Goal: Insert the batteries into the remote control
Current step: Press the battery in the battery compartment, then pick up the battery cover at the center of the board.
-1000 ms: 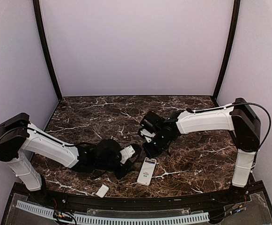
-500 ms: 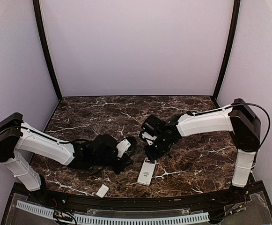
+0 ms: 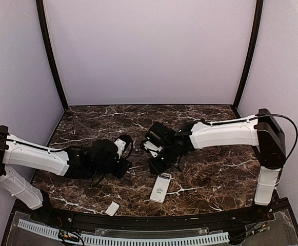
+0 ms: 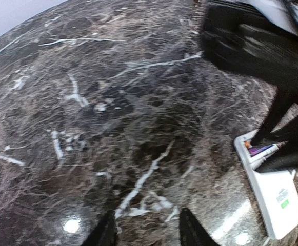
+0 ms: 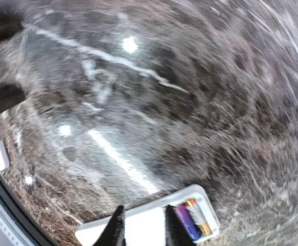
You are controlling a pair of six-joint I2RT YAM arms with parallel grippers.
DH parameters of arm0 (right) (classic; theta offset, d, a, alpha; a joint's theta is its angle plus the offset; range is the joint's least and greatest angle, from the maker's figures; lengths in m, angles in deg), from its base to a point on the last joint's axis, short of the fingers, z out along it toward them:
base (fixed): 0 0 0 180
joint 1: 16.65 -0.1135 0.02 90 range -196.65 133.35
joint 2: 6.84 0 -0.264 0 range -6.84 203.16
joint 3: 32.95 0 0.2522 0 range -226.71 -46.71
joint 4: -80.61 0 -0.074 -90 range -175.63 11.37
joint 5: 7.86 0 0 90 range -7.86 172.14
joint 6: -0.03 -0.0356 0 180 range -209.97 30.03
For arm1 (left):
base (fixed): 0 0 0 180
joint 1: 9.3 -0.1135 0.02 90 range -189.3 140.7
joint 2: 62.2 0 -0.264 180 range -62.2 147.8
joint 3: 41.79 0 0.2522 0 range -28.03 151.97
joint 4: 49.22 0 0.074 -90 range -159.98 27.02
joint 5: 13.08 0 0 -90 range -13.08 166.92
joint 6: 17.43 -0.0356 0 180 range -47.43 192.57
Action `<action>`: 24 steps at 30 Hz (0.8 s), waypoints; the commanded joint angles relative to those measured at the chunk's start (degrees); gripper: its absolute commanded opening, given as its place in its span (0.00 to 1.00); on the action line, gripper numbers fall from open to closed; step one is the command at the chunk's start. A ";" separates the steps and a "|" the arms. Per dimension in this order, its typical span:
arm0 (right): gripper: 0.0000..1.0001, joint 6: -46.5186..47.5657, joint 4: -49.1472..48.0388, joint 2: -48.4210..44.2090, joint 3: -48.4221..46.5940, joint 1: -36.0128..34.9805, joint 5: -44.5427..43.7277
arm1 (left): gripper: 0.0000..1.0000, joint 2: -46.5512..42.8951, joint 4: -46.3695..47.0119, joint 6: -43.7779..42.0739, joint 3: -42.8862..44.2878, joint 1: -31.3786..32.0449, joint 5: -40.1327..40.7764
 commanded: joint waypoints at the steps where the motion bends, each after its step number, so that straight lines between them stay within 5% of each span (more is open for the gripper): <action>1: 0.33 3.57 -6.29 -1.66 -2.98 -6.76 3.30 | 0.49 -5.78 -10.55 10.11 -1.12 -3.24 8.33; 7: 0.56 22.68 -19.26 -0.01 -1.35 -17.54 10.21 | 0.68 -14.93 -20.54 18.51 -2.29 -5.11 11.83; 16: 0.55 59.80 -22.38 6.48 -1.94 -20.85 19.99 | 0.69 -28.44 -27.58 22.27 -6.00 -5.28 14.25; 24: 0.45 70.75 -14.96 15.75 -11.49 -20.89 16.80 | 0.69 -31.97 -26.30 19.29 -7.69 -5.26 13.40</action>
